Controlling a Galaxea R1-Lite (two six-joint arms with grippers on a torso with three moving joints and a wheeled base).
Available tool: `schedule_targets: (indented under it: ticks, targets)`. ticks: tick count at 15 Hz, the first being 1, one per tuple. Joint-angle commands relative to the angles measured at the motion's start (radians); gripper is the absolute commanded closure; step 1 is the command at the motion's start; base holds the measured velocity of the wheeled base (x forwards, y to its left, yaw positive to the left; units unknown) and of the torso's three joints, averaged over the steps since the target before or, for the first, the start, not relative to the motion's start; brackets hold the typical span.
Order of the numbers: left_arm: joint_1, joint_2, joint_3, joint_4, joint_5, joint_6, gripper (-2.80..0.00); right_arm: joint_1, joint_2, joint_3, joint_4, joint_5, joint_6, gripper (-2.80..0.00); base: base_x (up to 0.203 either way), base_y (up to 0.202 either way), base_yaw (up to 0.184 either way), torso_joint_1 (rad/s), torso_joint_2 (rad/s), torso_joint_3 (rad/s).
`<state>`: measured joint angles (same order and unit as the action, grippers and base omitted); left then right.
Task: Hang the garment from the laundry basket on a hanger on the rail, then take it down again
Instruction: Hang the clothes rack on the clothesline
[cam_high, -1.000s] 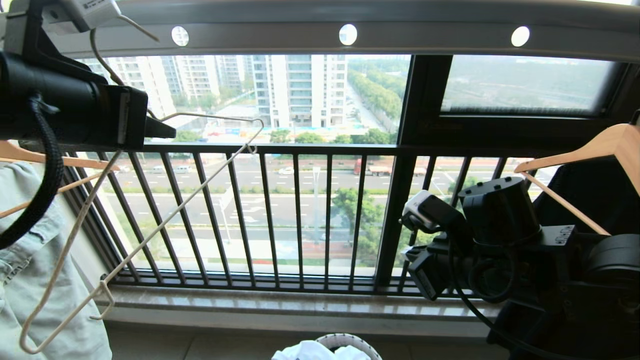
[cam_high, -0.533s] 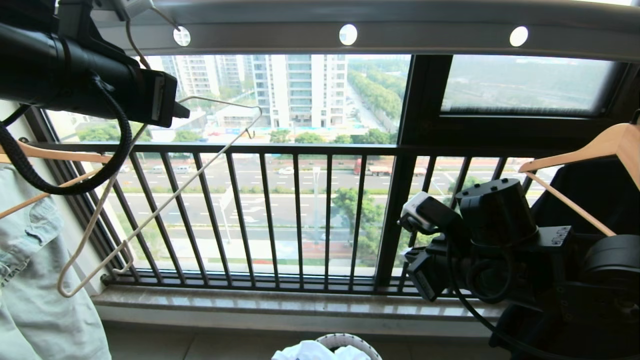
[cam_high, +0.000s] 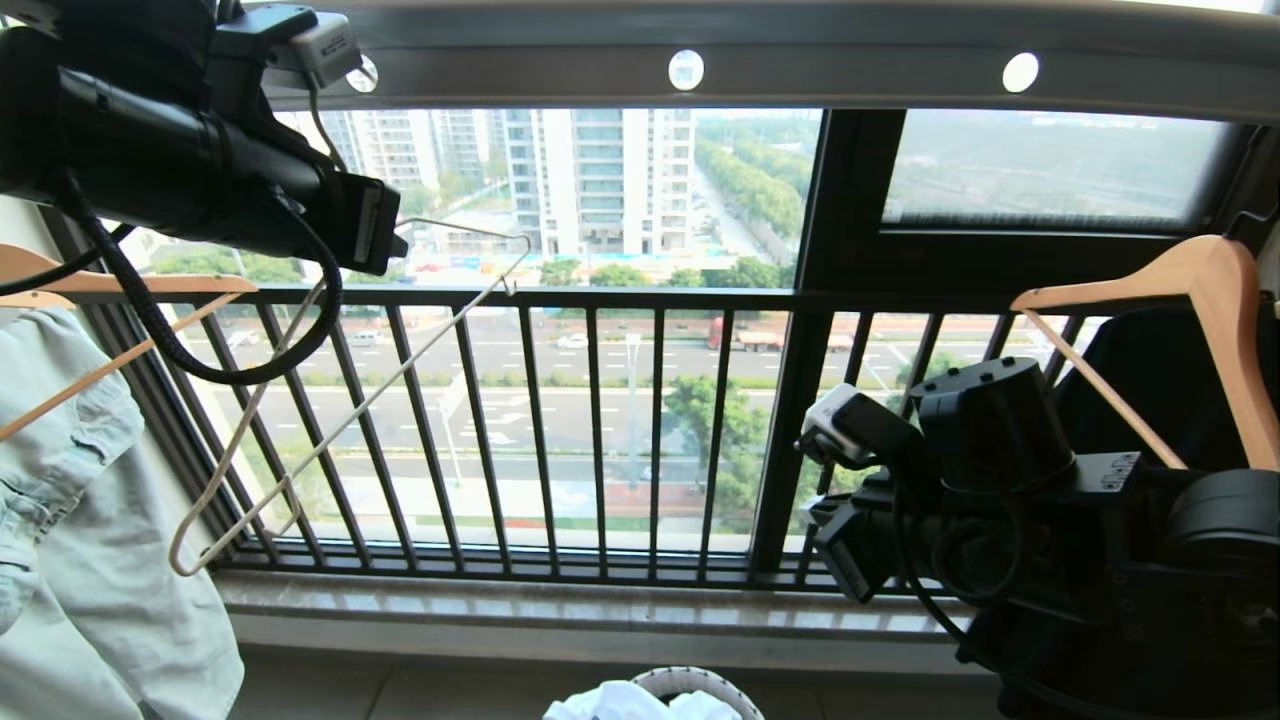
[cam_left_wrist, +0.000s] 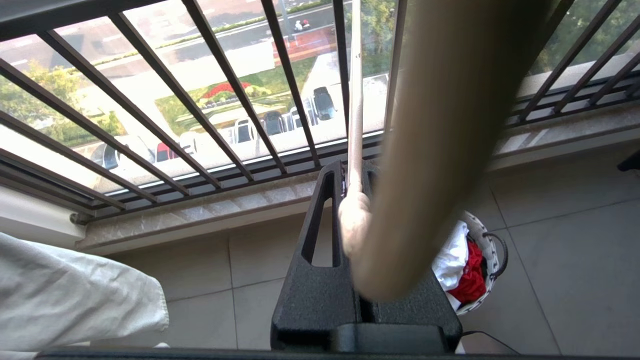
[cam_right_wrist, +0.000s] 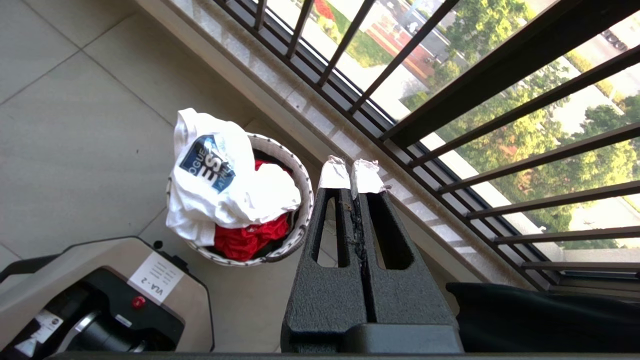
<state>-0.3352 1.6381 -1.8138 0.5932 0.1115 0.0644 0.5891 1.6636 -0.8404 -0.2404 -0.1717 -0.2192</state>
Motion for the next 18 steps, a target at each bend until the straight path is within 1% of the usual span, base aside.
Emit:
schedule_targets:
  ticks: [1,3,7,11,12,13,18]
  targets:
    - [0.01,0.02,-0.015,0.0,0.002,0.0,0.0,0.0,0.004,0.0,-0.002,0.0,-0.003,0.0,0.0,0.0,0.0,0.0,0.0,0.0]
    - [0.012,0.02,-0.006,0.001,0.002,0.0,0.0,0.0,0.004,0.0,0.0,0.002,-0.004,0.0,0.0,0.0,0.0,0.0,0.0,0.0]
    - [0.013,0.005,0.048,0.001,0.002,0.0,0.0,0.0,0.004,0.001,-0.001,0.003,-0.005,0.0,0.0,0.0,0.0,0.0,0.0,0.0]
    - [0.015,-0.001,0.054,0.002,0.002,0.002,0.0,0.0,0.016,0.0,-0.002,0.003,-0.005,0.0,0.0,0.0,0.0,0.0,0.0,0.0]
    - [0.016,-0.001,0.053,0.001,0.002,0.002,-1.5,0.0,0.016,0.001,-0.002,0.001,-0.005,0.0,0.0,0.0,0.0,0.0,0.0,0.0]
    - [0.016,-0.001,0.053,0.001,0.002,0.0,-2.8,0.0,0.017,0.0,-0.002,0.002,-0.005,0.0,0.0,0.0,0.0,0.0,0.0,0.0]
    - [0.016,-0.032,0.055,0.007,0.002,0.0,-2.8,0.0,0.018,0.002,-0.002,0.001,-0.005,0.0,0.0,0.0,0.0,0.0,0.0,0.0]
